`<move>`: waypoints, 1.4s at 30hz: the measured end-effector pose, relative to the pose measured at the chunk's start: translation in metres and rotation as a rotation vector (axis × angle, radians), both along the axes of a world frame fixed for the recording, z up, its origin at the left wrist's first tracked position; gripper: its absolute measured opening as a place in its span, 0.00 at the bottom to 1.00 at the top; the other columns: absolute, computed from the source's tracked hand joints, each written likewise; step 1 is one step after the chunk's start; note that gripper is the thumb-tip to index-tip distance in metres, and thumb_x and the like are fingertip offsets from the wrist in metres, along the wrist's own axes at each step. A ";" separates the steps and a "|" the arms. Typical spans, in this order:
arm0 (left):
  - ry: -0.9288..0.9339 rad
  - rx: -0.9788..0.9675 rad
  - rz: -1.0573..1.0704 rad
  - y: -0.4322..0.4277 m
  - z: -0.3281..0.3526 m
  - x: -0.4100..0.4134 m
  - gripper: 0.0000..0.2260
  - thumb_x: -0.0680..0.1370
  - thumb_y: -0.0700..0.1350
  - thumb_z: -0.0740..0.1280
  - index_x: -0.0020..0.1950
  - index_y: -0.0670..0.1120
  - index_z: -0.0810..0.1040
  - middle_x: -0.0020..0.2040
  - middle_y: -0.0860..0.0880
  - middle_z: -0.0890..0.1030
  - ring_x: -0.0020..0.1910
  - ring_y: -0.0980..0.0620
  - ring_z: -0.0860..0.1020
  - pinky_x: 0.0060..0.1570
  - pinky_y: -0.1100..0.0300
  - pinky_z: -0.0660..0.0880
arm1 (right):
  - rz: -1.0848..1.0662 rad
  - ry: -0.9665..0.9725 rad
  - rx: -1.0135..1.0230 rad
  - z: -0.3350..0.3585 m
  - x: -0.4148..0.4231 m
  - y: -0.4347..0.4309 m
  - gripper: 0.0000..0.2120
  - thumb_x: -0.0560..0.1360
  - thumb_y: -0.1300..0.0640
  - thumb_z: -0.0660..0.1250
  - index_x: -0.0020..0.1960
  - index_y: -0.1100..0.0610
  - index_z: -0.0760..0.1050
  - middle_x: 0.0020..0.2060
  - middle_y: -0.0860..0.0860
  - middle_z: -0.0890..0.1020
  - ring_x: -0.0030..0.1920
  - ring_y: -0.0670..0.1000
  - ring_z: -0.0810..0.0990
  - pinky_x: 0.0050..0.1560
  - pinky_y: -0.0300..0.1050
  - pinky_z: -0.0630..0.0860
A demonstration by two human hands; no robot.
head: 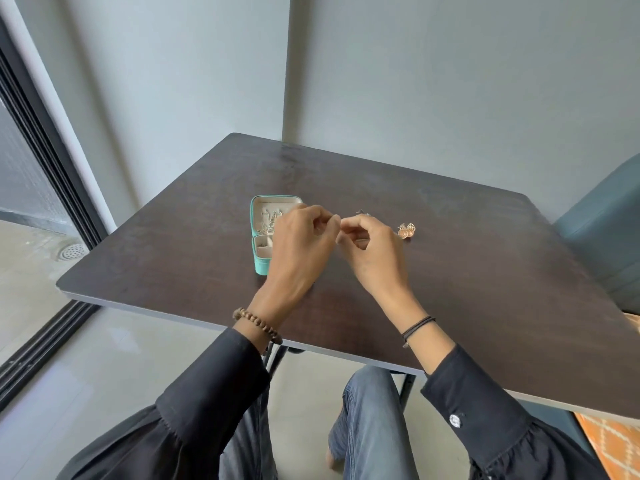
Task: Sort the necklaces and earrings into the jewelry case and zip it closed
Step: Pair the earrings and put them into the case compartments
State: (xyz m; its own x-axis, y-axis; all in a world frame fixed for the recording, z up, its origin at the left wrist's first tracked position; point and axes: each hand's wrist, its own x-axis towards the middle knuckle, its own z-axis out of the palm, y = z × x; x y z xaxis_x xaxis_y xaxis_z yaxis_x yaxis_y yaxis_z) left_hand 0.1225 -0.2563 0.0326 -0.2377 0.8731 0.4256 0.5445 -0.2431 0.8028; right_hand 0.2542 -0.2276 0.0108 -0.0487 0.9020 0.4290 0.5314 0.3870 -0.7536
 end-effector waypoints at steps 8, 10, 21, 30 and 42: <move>0.085 -0.067 -0.123 0.018 -0.018 0.057 0.08 0.78 0.36 0.64 0.49 0.40 0.84 0.48 0.43 0.81 0.48 0.44 0.79 0.52 0.51 0.75 | -0.127 -0.042 -0.094 -0.014 0.054 0.008 0.03 0.76 0.60 0.73 0.49 0.55 0.84 0.43 0.48 0.86 0.42 0.46 0.84 0.47 0.35 0.79; 0.133 -0.119 -0.135 0.022 -0.026 0.063 0.10 0.79 0.36 0.62 0.55 0.39 0.82 0.54 0.40 0.80 0.53 0.40 0.78 0.55 0.48 0.74 | -0.158 -0.067 -0.102 -0.020 0.064 0.010 0.05 0.76 0.61 0.72 0.50 0.55 0.84 0.44 0.47 0.86 0.42 0.44 0.83 0.48 0.34 0.79; 0.249 -0.170 -0.015 0.049 -0.067 0.067 0.10 0.82 0.34 0.58 0.60 0.36 0.76 0.57 0.39 0.72 0.57 0.40 0.70 0.52 0.56 0.66 | -0.246 -0.155 -0.128 -0.040 0.085 0.023 0.05 0.78 0.54 0.70 0.47 0.54 0.84 0.43 0.49 0.84 0.38 0.36 0.79 0.43 0.22 0.68; 0.294 -0.243 -0.067 0.059 -0.061 0.066 0.10 0.82 0.42 0.63 0.59 0.42 0.81 0.56 0.42 0.73 0.60 0.42 0.72 0.55 0.57 0.66 | -0.203 -0.261 -0.162 -0.039 0.060 0.040 0.06 0.76 0.52 0.72 0.51 0.51 0.85 0.45 0.51 0.81 0.44 0.52 0.81 0.52 0.46 0.78; 0.266 -0.238 -0.084 0.049 -0.063 0.069 0.10 0.82 0.39 0.64 0.61 0.43 0.80 0.56 0.41 0.77 0.57 0.41 0.75 0.50 0.57 0.66 | -0.130 -0.189 -0.215 -0.027 0.059 0.022 0.04 0.78 0.61 0.70 0.51 0.55 0.83 0.40 0.47 0.85 0.40 0.44 0.82 0.41 0.28 0.73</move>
